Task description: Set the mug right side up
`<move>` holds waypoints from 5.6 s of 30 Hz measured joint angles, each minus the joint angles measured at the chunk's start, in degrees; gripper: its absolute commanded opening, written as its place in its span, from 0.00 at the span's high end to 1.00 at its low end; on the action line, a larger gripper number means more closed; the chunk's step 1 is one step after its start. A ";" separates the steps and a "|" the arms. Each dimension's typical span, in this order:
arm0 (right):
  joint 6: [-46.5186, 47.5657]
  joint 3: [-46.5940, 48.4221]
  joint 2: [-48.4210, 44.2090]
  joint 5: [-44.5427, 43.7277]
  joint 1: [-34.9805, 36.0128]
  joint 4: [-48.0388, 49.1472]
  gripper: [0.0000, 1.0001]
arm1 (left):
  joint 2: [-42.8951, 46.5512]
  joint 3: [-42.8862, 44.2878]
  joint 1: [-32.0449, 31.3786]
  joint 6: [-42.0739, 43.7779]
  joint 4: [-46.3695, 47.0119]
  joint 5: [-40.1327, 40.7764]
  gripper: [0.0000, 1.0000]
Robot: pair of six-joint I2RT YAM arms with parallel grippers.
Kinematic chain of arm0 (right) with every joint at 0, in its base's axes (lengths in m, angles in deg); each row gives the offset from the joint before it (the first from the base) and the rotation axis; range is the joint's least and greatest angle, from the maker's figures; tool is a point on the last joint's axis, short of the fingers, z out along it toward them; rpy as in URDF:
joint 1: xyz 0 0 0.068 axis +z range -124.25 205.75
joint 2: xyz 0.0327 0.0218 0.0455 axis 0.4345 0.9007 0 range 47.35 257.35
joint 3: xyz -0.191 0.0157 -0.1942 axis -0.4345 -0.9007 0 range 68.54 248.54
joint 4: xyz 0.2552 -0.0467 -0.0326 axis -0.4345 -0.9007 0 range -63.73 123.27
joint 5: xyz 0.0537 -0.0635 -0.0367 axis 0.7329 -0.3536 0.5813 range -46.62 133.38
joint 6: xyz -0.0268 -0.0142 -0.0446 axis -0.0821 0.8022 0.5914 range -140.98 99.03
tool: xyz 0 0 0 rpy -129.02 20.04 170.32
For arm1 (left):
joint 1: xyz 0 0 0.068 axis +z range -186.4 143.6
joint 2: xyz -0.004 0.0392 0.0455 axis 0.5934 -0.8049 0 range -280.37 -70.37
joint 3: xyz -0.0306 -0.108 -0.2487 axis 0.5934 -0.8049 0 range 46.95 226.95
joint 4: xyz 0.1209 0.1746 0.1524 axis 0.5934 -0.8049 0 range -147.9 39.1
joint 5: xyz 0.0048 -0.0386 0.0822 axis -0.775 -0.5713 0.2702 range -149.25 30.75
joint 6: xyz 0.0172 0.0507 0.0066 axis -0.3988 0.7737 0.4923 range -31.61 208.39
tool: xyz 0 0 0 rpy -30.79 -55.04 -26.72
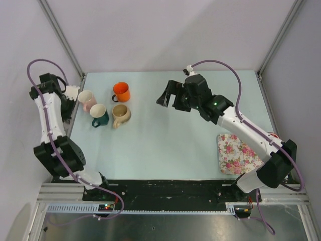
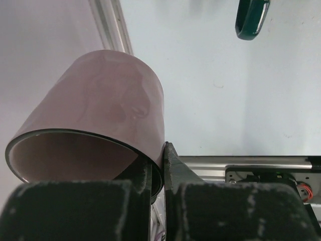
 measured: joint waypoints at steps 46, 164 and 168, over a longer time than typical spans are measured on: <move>1.36 -26.99 -30.97 -28.79 -69.61 -28.55 0.01 | -10.99 -4.81 -3.08 -3.43 12.94 -6.91 0.20; 95.30 -51.45 -28.94 8.39 -78.12 -12.72 0.33 | -7.19 2.32 -6.56 2.97 10.73 -14.67 0.16; 95.34 -51.45 -28.96 9.77 -78.09 -13.29 0.39 | -7.28 2.32 -6.54 2.95 10.73 -14.86 0.16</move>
